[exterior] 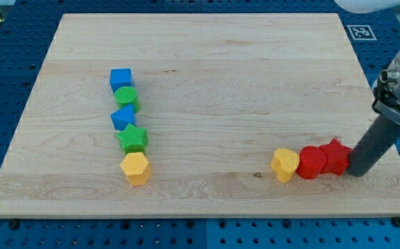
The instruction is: Place the red star top right to the blue cube
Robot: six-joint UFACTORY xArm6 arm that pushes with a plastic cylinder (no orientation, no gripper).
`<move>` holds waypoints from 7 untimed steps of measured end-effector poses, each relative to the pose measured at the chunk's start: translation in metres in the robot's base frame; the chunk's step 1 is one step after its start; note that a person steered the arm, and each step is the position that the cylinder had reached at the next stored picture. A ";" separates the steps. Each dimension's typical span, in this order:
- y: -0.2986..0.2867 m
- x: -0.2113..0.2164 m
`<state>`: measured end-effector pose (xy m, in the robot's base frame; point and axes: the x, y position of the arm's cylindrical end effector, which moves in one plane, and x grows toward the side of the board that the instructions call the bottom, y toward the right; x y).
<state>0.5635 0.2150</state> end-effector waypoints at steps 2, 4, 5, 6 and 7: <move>-0.033 -0.029; -0.105 -0.028; -0.144 -0.028; -0.166 -0.015; -0.166 0.025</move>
<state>0.5889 0.0494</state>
